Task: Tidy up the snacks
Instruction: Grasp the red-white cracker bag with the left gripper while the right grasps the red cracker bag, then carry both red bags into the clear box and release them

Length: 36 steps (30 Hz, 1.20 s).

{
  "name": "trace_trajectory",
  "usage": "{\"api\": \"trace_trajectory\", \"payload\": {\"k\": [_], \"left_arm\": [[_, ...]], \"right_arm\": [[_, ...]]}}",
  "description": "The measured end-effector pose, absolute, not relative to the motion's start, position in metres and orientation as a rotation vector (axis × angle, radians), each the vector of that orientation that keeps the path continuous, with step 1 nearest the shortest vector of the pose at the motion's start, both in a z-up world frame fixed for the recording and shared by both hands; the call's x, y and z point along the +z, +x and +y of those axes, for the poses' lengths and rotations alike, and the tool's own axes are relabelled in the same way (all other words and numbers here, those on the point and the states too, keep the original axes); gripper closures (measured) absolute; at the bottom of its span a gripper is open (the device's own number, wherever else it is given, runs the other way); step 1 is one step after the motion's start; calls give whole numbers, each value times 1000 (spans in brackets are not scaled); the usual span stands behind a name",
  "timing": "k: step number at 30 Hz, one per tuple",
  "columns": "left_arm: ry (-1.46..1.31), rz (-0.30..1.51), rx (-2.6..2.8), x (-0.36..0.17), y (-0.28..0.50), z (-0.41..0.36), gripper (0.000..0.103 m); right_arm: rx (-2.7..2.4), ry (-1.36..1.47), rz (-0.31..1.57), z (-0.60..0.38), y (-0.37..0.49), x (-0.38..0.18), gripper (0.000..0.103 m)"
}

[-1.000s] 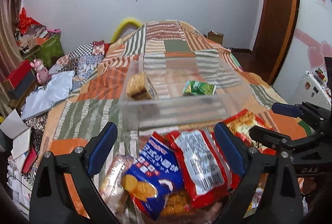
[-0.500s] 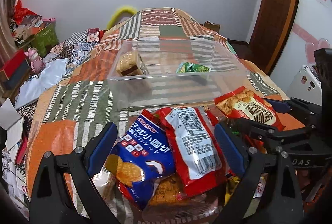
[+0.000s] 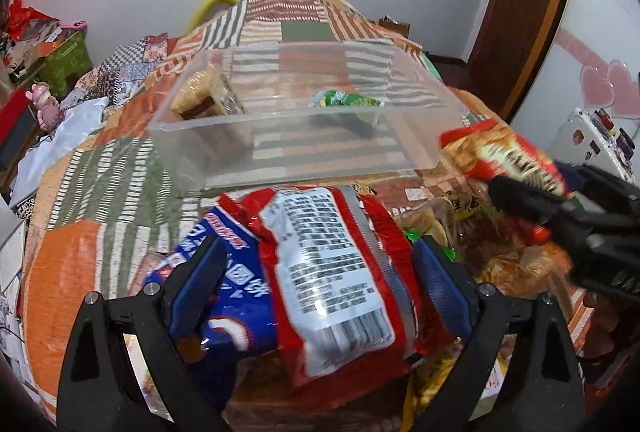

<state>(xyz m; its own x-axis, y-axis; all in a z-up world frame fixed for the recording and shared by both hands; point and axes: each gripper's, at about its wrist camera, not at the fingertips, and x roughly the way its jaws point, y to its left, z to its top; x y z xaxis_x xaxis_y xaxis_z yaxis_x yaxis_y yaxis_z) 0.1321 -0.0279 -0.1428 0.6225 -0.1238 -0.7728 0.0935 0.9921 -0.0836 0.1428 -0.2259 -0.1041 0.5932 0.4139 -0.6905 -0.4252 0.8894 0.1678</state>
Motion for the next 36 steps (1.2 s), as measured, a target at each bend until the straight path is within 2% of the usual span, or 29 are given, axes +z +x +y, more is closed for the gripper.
{"api": "trace_trajectory", "payload": {"k": [6, 7, 9, 14, 27, 36], "left_arm": [[25, 884, -120, -153, 137, -45, 8], [24, 883, -125, -154, 136, -46, 10], [20, 877, -125, -155, 136, -46, 21], [-10, 866, -128, -151, 130, -38, 32], [-55, 722, -131, -96, 117, -18, 32], [-52, 618, -130, -54, 136, -7, 32]], "right_arm": [[462, 24, 791, -245, 143, -101, 38], [461, 31, 791, -247, 144, -100, 38], [461, 40, 791, -248, 144, -99, 38], [469, 43, 788, -246, 144, -98, 38], [488, 41, 735, -243, 147, -82, 38], [505, 16, 681, -231, 161, -64, 38]]}}
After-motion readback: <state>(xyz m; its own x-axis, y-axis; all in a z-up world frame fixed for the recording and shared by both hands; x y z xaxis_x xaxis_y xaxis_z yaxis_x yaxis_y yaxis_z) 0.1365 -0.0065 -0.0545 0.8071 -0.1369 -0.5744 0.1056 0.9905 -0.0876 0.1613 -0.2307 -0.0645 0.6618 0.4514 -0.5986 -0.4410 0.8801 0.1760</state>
